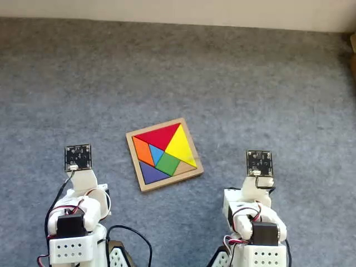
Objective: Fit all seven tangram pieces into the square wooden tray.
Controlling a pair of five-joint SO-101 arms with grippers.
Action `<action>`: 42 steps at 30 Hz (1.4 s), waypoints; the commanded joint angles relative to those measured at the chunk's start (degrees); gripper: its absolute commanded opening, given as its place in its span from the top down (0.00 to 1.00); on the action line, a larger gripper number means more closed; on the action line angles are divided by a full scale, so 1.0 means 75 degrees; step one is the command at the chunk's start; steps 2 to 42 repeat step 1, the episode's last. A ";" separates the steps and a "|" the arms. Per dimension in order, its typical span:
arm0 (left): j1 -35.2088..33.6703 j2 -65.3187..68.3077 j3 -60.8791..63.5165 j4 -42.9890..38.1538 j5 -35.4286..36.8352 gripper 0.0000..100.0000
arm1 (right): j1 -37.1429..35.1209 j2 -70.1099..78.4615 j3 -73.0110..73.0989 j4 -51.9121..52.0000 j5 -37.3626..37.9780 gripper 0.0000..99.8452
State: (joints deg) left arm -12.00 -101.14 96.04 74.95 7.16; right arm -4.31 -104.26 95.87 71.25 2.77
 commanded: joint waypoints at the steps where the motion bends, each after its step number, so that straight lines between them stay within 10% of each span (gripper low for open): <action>1: 0.0100 -0.0416 0.0147 0.0035 -0.0070 0.99 | 0.0076 -0.0076 0.0920 0.0018 -0.0047 0.98; 42: 0.0100 -0.0416 0.0147 0.0035 -0.0070 0.99 | 0.0076 -0.0076 0.0920 0.0018 -0.0047 0.98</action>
